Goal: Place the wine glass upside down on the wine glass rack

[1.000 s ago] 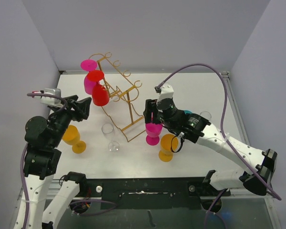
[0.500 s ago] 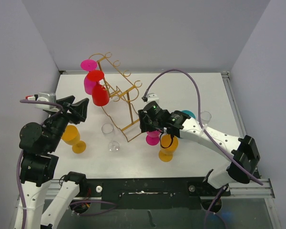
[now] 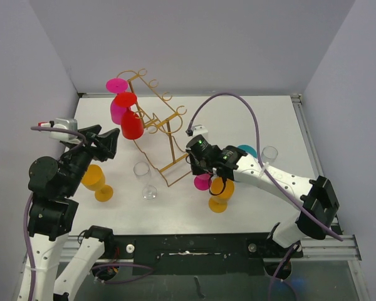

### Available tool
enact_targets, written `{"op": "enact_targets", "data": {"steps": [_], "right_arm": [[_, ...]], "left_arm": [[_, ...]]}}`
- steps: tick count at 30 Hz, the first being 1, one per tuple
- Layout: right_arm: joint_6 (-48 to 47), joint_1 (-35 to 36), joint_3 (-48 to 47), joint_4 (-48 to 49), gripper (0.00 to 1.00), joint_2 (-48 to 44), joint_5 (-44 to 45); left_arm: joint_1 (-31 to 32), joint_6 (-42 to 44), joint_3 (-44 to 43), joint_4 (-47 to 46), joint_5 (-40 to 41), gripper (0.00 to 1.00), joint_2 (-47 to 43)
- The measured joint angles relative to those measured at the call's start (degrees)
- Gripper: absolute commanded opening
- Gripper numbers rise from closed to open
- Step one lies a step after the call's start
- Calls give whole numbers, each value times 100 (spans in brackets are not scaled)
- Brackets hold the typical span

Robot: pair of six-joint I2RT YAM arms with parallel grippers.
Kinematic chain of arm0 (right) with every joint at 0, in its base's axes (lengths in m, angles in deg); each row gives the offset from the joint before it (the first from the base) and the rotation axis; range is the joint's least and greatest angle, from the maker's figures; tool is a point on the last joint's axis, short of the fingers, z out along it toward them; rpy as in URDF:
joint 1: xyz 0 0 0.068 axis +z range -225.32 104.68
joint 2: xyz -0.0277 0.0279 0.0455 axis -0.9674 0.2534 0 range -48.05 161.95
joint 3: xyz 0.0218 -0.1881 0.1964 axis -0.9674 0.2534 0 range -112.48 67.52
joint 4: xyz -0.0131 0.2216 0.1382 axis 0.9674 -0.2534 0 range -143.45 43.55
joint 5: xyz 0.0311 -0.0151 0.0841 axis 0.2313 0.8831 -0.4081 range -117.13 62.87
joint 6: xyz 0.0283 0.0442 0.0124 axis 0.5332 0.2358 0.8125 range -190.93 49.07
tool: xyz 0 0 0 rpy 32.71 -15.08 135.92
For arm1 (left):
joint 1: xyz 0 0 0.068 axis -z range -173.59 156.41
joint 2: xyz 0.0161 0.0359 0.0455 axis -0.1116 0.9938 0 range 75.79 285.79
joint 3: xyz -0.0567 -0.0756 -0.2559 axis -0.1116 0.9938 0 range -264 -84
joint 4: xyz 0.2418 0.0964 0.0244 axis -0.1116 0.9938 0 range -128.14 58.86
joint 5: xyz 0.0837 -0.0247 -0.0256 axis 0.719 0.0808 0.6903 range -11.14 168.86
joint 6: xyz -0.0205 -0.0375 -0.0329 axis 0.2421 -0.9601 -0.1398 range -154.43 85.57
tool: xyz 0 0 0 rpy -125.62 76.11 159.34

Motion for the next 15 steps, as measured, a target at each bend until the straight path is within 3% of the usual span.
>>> {"op": "enact_targets", "data": {"steps": [3, 15], "right_arm": [[-79, 0, -4, -2, 0, 0, 50], [-297, -4, -330, -210, 0, -267, 619]], "left_arm": [[0, -4, 0, 0, -17, 58, 7], [0, -15, -197, -50, -568, 62, 164]]}}
